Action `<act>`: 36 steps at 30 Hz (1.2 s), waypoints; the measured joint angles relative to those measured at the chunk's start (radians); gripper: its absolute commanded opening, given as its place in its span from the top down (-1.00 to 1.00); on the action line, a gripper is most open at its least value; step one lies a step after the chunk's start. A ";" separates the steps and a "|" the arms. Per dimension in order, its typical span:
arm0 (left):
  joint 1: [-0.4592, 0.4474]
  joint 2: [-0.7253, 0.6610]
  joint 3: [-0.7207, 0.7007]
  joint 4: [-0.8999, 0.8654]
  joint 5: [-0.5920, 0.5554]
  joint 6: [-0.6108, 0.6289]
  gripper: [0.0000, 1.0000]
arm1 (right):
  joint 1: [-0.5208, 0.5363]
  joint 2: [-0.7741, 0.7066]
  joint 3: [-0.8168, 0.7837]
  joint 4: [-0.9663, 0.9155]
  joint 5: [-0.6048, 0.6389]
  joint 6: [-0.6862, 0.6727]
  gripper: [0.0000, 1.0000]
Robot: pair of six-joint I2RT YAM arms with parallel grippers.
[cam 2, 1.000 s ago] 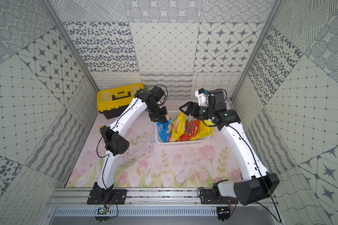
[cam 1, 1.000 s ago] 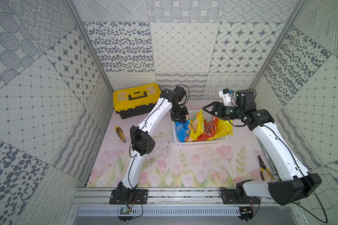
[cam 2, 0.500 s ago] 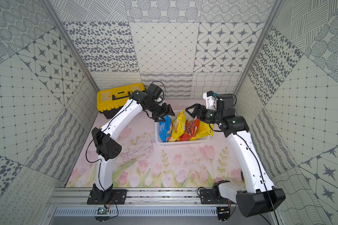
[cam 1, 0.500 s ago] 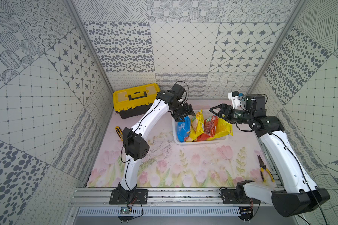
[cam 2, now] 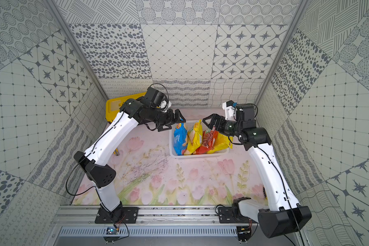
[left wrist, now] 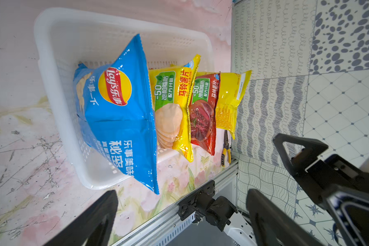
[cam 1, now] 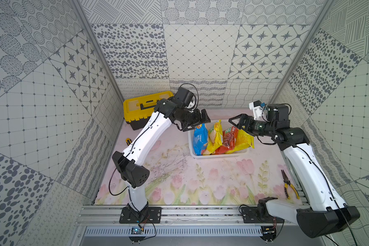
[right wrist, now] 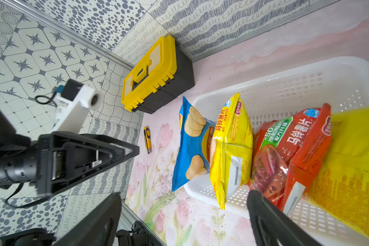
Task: Put the potato chips into the basket
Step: Place the potato chip in the basket, then reset both arms
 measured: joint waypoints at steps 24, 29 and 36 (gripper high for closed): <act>0.257 -0.631 -0.976 0.608 -0.299 0.217 -1.00 | -0.140 -0.086 -0.341 0.433 0.595 -0.180 -0.94; 0.355 -0.679 -1.262 0.782 -0.443 0.284 -1.00 | -0.236 -0.018 -0.470 0.585 0.777 -0.285 -0.94; 0.445 -0.633 -1.526 1.013 -0.595 0.370 -0.99 | -0.235 0.004 -0.665 0.805 0.847 -0.405 -0.94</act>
